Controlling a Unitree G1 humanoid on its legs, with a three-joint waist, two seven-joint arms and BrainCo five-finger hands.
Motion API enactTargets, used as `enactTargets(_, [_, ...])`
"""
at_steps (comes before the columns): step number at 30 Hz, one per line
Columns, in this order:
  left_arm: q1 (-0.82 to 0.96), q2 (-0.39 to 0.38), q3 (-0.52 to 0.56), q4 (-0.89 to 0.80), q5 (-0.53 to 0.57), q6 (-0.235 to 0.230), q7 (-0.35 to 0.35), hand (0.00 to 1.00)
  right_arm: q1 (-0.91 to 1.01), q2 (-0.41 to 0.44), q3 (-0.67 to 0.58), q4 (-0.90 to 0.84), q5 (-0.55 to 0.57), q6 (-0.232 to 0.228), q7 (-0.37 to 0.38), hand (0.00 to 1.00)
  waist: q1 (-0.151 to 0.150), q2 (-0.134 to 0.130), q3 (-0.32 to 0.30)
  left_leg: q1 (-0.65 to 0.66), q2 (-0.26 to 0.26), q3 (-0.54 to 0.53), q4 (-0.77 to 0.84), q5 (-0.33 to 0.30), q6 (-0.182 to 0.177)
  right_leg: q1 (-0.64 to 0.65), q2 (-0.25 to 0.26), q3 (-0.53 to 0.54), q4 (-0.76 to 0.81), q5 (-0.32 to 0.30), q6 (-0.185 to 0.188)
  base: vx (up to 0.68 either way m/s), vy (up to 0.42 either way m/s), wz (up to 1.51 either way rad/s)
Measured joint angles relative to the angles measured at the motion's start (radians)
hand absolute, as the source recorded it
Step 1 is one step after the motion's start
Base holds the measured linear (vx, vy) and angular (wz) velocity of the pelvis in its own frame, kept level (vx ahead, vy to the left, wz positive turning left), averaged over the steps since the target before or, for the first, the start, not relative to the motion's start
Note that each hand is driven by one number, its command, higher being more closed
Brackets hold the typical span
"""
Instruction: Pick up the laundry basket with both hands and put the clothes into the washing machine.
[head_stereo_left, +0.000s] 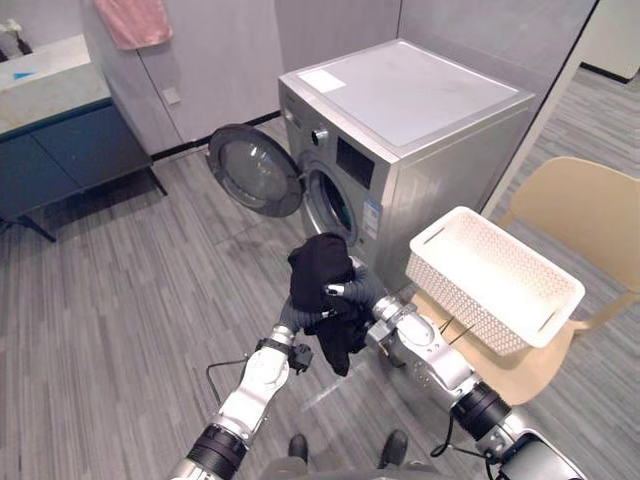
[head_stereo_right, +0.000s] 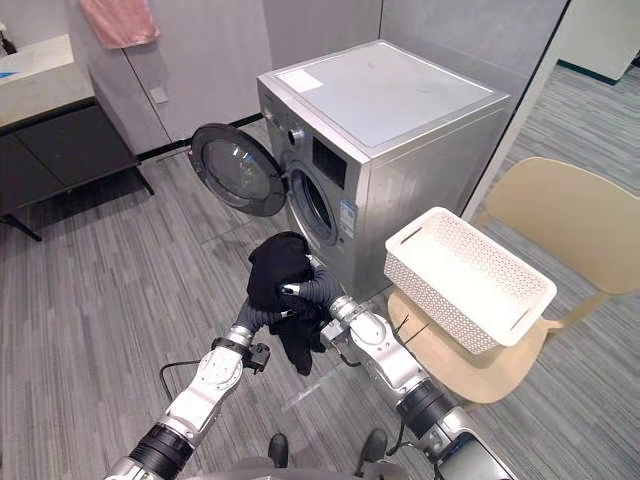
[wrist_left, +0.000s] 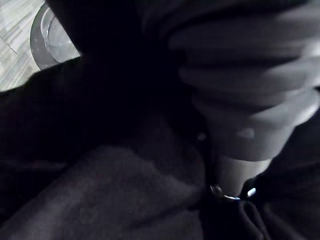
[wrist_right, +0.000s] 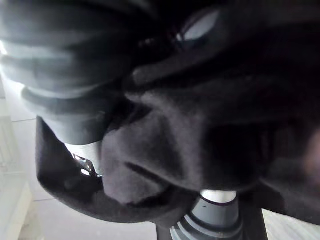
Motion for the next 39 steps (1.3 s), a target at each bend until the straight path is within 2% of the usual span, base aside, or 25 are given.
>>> enactTargets(4, [0.009,-0.01,0.002,0.002,0.0,-0.004,0.0,1.0,0.008,0.0,-0.016,-0.001,-0.057,-0.005,-0.001,0.0,-0.002,0.0,-0.002,0.0,0.011,0.0,0.002,-0.001,-0.001,0.0,0.012,0.003,0.0,-0.004,-0.005,-0.01,0.004,-0.04])
enactTargets(7, [0.038,-0.042,0.025,0.016,-0.001,-0.006,0.013,1.0,0.075,0.009,-0.087,-0.04,-0.158,-0.007,-0.008,0.0,0.005,-0.001,-0.003,0.0,0.016,0.003,0.002,-0.005,-0.006,0.0,0.018,0.008,0.0,-0.006,-0.008,-0.01,0.027,-0.04])
enactTargets(9, [0.067,-0.085,0.12,0.053,-0.005,-0.001,0.051,1.0,0.155,0.011,-0.138,-0.082,-0.263,-0.025,-0.027,0.0,0.0,-0.002,-0.003,0.002,0.02,0.009,0.002,-0.007,-0.009,-0.001,0.022,0.013,0.0,-0.007,-0.01,0.01,0.029,-0.06])
enactTargets(12, [0.096,-0.088,0.209,0.068,-0.023,0.004,0.087,1.0,0.266,0.016,-0.205,-0.1,-0.402,-0.038,-0.071,0.0,-0.001,-0.002,-0.003,-0.001,0.021,0.008,0.002,-0.008,-0.009,-0.003,0.024,0.012,0.001,-0.01,-0.011,0.01,0.02,-0.02])
enactTargets(15, [0.126,-0.087,0.245,0.079,-0.028,0.003,0.089,1.0,0.329,0.019,-0.278,-0.094,-0.457,-0.038,-0.097,0.0,0.0,-0.002,-0.003,-0.022,0.019,-0.002,0.006,-0.008,-0.009,-0.012,0.021,-0.005,0.005,-0.011,-0.009,0.0,0.029,0.17])
enactTargets(18, [0.151,-0.093,0.25,0.137,-0.068,0.005,0.084,1.0,0.362,0.024,-0.364,0.007,-0.505,-0.038,-0.137,0.0,0.002,-0.002,-0.003,-0.085,0.011,-0.046,0.027,-0.001,0.0,-0.034,0.011,-0.061,0.005,-0.014,-0.008,-0.02,0.021,0.54])
enactTargets(19, [0.153,-0.1,0.252,0.168,-0.088,0.012,0.082,1.0,0.367,0.022,-0.391,0.08,-0.514,-0.033,-0.151,0.0,-0.001,-0.002,-0.003,-0.113,0.008,-0.045,0.027,0.004,0.03,-0.041,0.001,-0.102,0.005,-0.018,-0.007,-0.01,0.005,0.86])
enactTargets(20, [0.153,-0.105,0.252,0.178,-0.103,0.02,0.079,1.0,0.375,0.025,-0.417,0.136,-0.525,-0.02,-0.161,0.0,-0.005,-0.004,-0.002,-0.131,0.009,0.008,0.022,-0.003,0.08,-0.045,-0.016,-0.142,0.005,-0.025,-0.009,0.01,0.012,1.03])
enactTargets(22, [0.163,-0.116,0.255,0.178,-0.125,0.02,0.061,1.0,0.384,0.036,-0.446,0.233,-0.541,0.001,-0.176,0.0,-0.005,-0.003,-0.003,-0.137,0.009,0.113,0.001,-0.021,0.123,-0.045,-0.048,-0.188,0.005,-0.032,0.007,0.09,0.042,0.95])
enactTargets(23, [0.179,-0.124,0.266,0.177,-0.129,0.019,0.057,1.0,0.382,0.045,-0.46,0.291,-0.542,0.006,-0.177,0.0,-0.005,0.001,-0.006,-0.133,0.006,0.125,-0.008,-0.019,0.121,-0.044,-0.051,-0.204,0.005,-0.031,0.013,0.13,0.067,0.63])
enactTargets(25, [0.222,-0.125,0.297,0.177,-0.132,0.019,0.056,1.0,0.377,0.069,-0.474,0.377,-0.541,0.014,-0.175,0.0,0.006,-0.001,-0.004,-0.125,0.005,0.125,-0.004,0.007,0.083,-0.025,-0.056,-0.212,0.006,-0.032,0.03,0.1,0.1,0.22])
enactTargets(26, [0.258,-0.125,0.318,0.177,-0.132,0.02,0.052,1.0,0.377,0.099,-0.477,0.426,-0.541,0.019,-0.176,0.0,0.008,-0.007,-0.003,-0.123,0.003,0.128,0.007,0.012,0.076,-0.003,-0.065,-0.222,0.009,-0.039,0.046,0.07,0.111,0.18])
enactTargets(27, [0.276,-0.125,0.325,0.178,-0.132,0.022,0.047,1.0,0.378,0.114,-0.482,0.456,-0.541,0.021,-0.176,0.0,0.008,-0.009,-0.002,-0.122,0.001,0.134,0.025,0.008,0.072,0.004,-0.079,-0.235,0.03,-0.053,0.066,0.1,0.116,0.38])
enactTargets(28, [0.294,-0.125,0.328,0.178,-0.132,0.027,0.037,1.0,0.379,0.133,-0.495,0.503,-0.539,0.022,-0.177,0.0,0.005,-0.022,0.005,-0.13,-0.008,0.139,0.063,-0.013,0.09,-0.003,-0.129,-0.25,0.116,-0.099,0.091,0.17,0.15,0.62])
enactTargets(29, [0.3,-0.125,0.328,0.178,-0.132,0.032,0.032,1.0,0.381,0.143,-0.501,0.542,-0.539,0.034,-0.181,0.0,0.006,-0.033,0.006,-0.142,-0.031,0.136,0.108,-0.056,0.1,-0.04,-0.213,-0.257,0.288,-0.18,0.118,0.17,0.157,0.75])
enactTargets(30, [0.301,-0.12,0.331,0.178,-0.131,0.037,0.026,1.0,0.382,0.15,-0.502,0.561,-0.539,0.042,-0.184,0.0,0.004,-0.056,0.008,-0.144,-0.055,0.132,0.129,-0.062,0.093,-0.064,-0.28,-0.249,0.407,-0.226,0.117,0.18,0.146,0.75])
enactTargets(31, [0.301,-0.111,0.334,0.178,-0.131,0.04,0.022,1.0,0.383,0.159,-0.502,0.574,-0.539,0.047,-0.19,0.0,0.0,-0.088,0.013,-0.144,-0.082,0.116,0.149,-0.077,0.089,-0.088,-0.341,-0.22,0.507,-0.265,0.102,0.18,0.107,0.85])
enactTargets(32, [0.3,-0.102,0.333,0.177,-0.13,0.046,0.021,1.0,0.383,0.169,-0.504,0.58,-0.534,0.048,-0.199,0.0,-0.003,-0.118,0.026,-0.146,-0.129,0.087,0.192,-0.111,0.106,-0.126,-0.409,-0.106,0.651,-0.273,0.085,0.28,0.166,0.96])
enactTargets(33, [0.299,-0.096,0.334,0.177,-0.127,0.051,0.022,1.0,0.384,0.172,-0.514,0.585,-0.525,0.047,-0.202,0.0,-0.012,-0.119,0.034,-0.129,-0.142,0.051,0.215,-0.128,0.117,-0.199,-0.423,0.037,0.801,-0.215,0.036,0.29,0.14,0.9])
enactTargets(34, [0.299,-0.095,0.329,0.176,-0.126,0.054,0.022,1.0,0.382,0.176,-0.522,0.594,-0.519,0.047,-0.204,0.0,-0.014,-0.105,0.048,-0.118,-0.135,0.03,0.218,-0.133,0.122,-0.237,-0.413,0.103,0.866,-0.213,0.05,0.33,0.102,0.83])
enactTargets(35, [0.298,-0.087,0.327,0.172,-0.126,0.056,0.028,1.0,0.379,0.182,-0.526,0.606,-0.508,0.047,-0.205,0.0,-0.024,-0.094,0.056,-0.102,-0.114,-0.014,0.225,-0.15,0.124,-0.266,-0.337,0.166,0.889,-0.295,0.089,0.32,0.009,0.77])
enactTargets(36, [0.297,-0.077,0.331,0.164,-0.126,0.056,0.039,1.0,0.376,0.181,-0.527,0.605,-0.502,0.046,-0.206,0.0,-0.031,-0.098,0.06,-0.086,-0.112,-0.042,0.219,-0.164,0.121,-0.289,-0.282,0.183,0.855,-0.333,0.082,0.3,-0.01,0.74])
enactTargets(38, [0.29,-0.077,0.335,0.154,-0.127,0.056,0.042,1.0,0.37,0.179,-0.545,0.606,-0.499,0.046,-0.219,0.0,-0.035,-0.11,0.069,-0.058,-0.12,-0.06,0.203,-0.179,0.12,-0.318,-0.231,0.186,0.739,-0.334,0.082,0.3,-0.058,0.47])
enactTargets(39, [0.274,-0.084,0.335,0.155,-0.127,0.057,0.041,1.0,0.366,0.175,-0.564,0.606,-0.495,0.047,-0.227,0.0,-0.038,-0.104,0.079,-0.039,-0.121,-0.077,0.2,-0.196,0.119,-0.343,-0.187,0.174,0.601,-0.31,0.088,0.31,-0.097,0.48])
